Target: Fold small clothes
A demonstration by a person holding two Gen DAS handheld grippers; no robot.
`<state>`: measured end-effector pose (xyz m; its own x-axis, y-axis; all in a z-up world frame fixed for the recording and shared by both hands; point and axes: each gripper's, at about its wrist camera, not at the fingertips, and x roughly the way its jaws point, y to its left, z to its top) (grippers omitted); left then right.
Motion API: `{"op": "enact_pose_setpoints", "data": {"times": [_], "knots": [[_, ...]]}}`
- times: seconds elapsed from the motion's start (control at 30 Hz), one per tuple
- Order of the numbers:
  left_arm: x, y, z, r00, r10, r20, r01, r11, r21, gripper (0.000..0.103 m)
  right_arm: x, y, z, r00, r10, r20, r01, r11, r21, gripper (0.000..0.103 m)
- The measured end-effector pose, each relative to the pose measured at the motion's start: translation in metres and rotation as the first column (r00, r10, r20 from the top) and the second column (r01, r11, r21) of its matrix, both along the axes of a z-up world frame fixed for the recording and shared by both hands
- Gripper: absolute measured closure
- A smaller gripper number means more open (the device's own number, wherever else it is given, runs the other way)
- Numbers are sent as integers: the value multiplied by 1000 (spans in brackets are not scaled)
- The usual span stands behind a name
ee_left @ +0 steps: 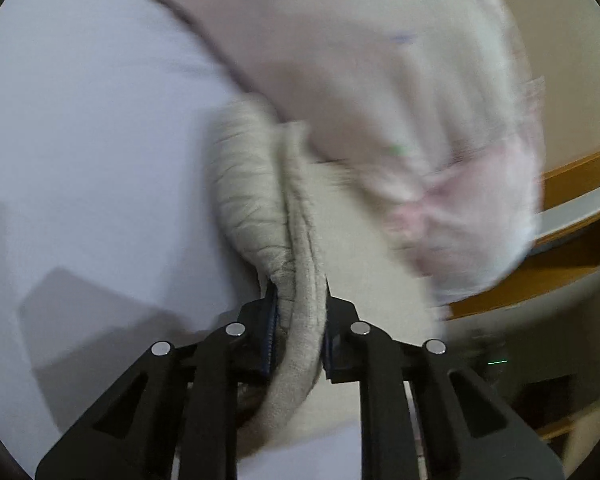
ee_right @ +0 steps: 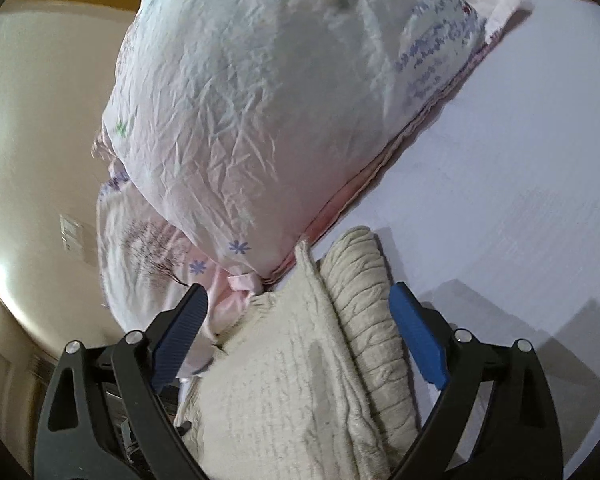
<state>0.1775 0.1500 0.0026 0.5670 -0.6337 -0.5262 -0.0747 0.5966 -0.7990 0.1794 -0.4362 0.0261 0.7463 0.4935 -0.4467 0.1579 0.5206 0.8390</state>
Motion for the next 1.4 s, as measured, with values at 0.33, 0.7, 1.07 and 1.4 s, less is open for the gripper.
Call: {"op": "enact_pose_setpoints", "data": {"times": [0.33, 0.7, 1.07, 1.4], "knots": [[67, -247, 50, 901, -393, 182, 433, 814, -387, 81, -8, -19, 21, 997, -53, 56, 59, 993, -105, 12], [47, -174, 55, 945, -281, 165, 294, 954, -57, 51, 4, -32, 19, 991, 98, -90, -103, 993, -61, 6], [29, -207, -5, 920, -391, 10, 377, 895, 237, 25, 31, 0, -9, 896, 317, -310, -351, 935, -58, 29], [20, -166, 3, 919, -384, 93, 374, 921, 112, 63, 15, 58, -8, 881, 441, -174, -437, 897, 61, 72]]}}
